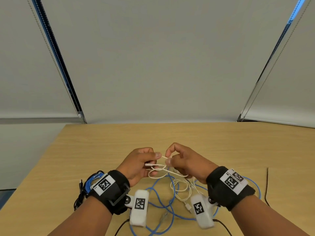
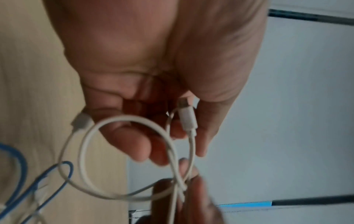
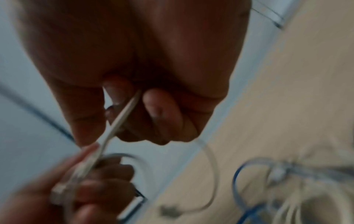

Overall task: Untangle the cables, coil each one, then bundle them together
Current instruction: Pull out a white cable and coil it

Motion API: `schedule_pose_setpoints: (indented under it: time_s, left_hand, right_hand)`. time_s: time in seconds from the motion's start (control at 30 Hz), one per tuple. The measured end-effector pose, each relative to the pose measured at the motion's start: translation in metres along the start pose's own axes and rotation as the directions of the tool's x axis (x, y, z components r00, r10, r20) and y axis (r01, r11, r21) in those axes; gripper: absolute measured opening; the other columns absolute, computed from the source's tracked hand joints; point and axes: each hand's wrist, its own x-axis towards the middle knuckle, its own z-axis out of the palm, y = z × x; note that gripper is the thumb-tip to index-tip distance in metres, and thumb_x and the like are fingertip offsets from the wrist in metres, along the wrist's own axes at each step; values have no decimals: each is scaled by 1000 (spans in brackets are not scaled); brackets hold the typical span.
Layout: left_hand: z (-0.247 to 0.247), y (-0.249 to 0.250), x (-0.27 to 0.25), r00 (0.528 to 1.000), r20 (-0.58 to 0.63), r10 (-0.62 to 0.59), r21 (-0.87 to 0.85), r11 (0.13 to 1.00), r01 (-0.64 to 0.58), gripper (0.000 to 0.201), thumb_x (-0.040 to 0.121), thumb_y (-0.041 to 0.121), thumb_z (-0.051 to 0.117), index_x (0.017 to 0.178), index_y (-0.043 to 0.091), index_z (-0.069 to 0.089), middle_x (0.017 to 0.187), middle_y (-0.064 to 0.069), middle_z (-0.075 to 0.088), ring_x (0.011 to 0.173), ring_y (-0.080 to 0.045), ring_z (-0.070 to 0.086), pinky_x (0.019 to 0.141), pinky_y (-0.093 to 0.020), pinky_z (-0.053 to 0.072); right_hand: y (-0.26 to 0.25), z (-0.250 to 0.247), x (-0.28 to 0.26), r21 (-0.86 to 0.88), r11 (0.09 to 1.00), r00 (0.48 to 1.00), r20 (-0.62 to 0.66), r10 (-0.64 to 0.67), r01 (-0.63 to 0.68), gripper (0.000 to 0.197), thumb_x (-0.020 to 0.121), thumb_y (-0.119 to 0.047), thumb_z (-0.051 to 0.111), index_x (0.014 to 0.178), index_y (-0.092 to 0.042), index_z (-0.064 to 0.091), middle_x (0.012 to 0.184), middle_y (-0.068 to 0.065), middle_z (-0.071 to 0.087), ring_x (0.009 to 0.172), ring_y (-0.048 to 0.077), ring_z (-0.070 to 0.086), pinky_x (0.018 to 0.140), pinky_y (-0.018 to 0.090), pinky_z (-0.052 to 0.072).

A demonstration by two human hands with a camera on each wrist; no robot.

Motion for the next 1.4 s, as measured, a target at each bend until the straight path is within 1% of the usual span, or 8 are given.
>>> schedule_pose_setpoints:
  time_s: [0.27, 0.5, 0.63, 0.77, 0.9, 1.03, 1.27, 1.4]
  left_hand:
    - [-5, 2, 1, 996, -41, 82, 192, 979, -72, 34, 88, 31, 72, 61, 23, 52, 56, 5, 39, 51, -13, 41, 56, -26, 39]
    - [-16, 12, 0, 983, -92, 162, -119, 978, -172, 24, 85, 0, 70, 97, 15, 56, 65, 2, 47, 45, -9, 33, 51, -30, 51]
    - [-17, 12, 1, 960, -109, 256, 86, 965, -248, 35, 81, -7, 64, 105, 19, 61, 72, 2, 51, 51, -8, 36, 44, -23, 36]
    - [-28, 14, 6, 888, -128, 441, 801, 574, -170, 21, 86, 8, 71, 85, 29, 67, 77, 6, 60, 58, -1, 48, 56, -11, 39]
    - [-36, 7, 9, 898, -206, 388, 747, 655, -111, 22, 96, 30, 61, 75, 23, 63, 62, -1, 65, 54, -10, 57, 62, -28, 49]
    - [-39, 13, 8, 914, -341, 219, 226, 963, -146, 30, 85, 33, 76, 65, 21, 58, 55, 1, 38, 46, -12, 38, 60, -35, 56]
    - [-41, 28, 10, 731, -282, 621, 865, 494, -86, 32, 76, 51, 78, 67, 28, 58, 55, 11, 54, 54, -10, 49, 54, -27, 43]
    - [-41, 21, 8, 773, -337, 538, 721, 675, -156, 30, 81, 40, 79, 64, 22, 62, 51, 12, 47, 51, -9, 41, 59, -30, 40]
  right_hand:
    - [8, -15, -5, 706, 692, 982, -30, -187, 153, 16, 89, -12, 65, 104, -16, 60, 71, 5, 41, 47, 10, 35, 58, 33, 53]
    - [18, -30, -9, -299, 949, 987, -95, -132, 98, 6, 91, -23, 73, 95, -23, 69, 60, -7, 54, 59, 8, 53, 54, 14, 41]
    - [19, -38, -8, -411, 910, 977, -161, -138, 61, 11, 93, -30, 70, 82, -28, 70, 57, -10, 51, 58, 10, 51, 57, 19, 43]
    - [16, -54, -15, -157, 988, 979, -199, -41, 9, 25, 90, -30, 74, 72, -16, 66, 56, -3, 50, 47, 10, 38, 47, 23, 37]
    - [13, -62, -21, 255, 967, 992, -124, 30, 2, 21, 85, -30, 74, 75, -16, 62, 59, -1, 45, 46, 10, 31, 45, 24, 35]
    - [9, -66, -22, -237, 970, 988, -151, 25, -61, 14, 87, -34, 75, 86, -20, 74, 62, -4, 56, 53, 12, 39, 47, 24, 31]
    - [12, -82, -18, -493, 866, 852, -484, -199, -78, 28, 85, -44, 76, 66, -25, 68, 53, -11, 57, 50, 1, 48, 58, 26, 43]
    - [11, -89, -22, -520, 840, 768, -598, -230, -154, 38, 84, -55, 72, 64, -23, 66, 54, -10, 59, 57, 6, 55, 59, 27, 42]
